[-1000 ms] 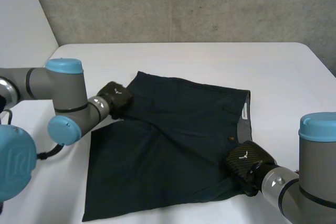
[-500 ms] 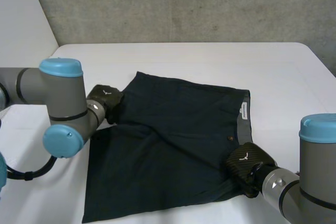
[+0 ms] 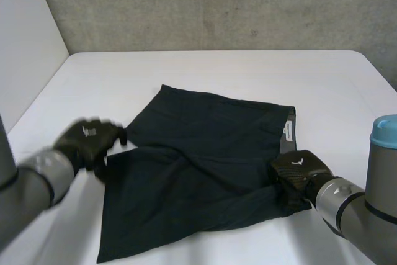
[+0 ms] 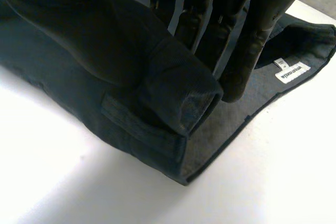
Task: Fold the shorts.
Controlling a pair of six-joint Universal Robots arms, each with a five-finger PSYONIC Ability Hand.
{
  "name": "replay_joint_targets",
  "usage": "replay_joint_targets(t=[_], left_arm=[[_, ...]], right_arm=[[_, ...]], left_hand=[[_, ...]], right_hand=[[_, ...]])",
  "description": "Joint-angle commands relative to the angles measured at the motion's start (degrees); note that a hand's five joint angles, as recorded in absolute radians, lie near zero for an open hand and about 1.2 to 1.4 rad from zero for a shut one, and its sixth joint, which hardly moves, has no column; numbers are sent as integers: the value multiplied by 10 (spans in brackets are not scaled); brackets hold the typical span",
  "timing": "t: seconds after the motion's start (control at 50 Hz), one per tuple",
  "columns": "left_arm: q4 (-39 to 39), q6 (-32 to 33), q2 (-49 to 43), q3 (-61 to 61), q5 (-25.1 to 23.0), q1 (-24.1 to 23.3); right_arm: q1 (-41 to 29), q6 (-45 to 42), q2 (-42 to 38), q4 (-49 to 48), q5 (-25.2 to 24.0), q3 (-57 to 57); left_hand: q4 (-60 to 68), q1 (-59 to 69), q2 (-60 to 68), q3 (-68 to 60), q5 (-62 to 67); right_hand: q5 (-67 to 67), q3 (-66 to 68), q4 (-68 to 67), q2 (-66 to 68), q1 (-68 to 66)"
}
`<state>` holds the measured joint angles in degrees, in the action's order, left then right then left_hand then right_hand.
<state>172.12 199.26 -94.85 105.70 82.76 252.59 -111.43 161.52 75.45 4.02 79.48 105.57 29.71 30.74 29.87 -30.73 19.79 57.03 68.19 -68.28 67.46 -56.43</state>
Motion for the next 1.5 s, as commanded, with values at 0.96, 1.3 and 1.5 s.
replay_joint_targets(t=[0.96, 1.3, 1.5], left_arm=[[85, -84, 89, 96, 151, -166], [-197, 26, 141, 96, 138, -137], [-279, 36, 184, 72, 21, -139]], right_arm=[[9, 49, 44, 0, -12, 6], [14, -209, 198, 222, -10, 37], [55, -324, 234, 310, -16, 75]], left_hand=[[503, 493, 501, -493, 502], [503, 493, 501, -493, 502], [503, 493, 501, -493, 502]], right_hand=[[130, 118, -117, 125, -236], [130, 118, -117, 125, -236], [130, 118, -117, 125, -236]])
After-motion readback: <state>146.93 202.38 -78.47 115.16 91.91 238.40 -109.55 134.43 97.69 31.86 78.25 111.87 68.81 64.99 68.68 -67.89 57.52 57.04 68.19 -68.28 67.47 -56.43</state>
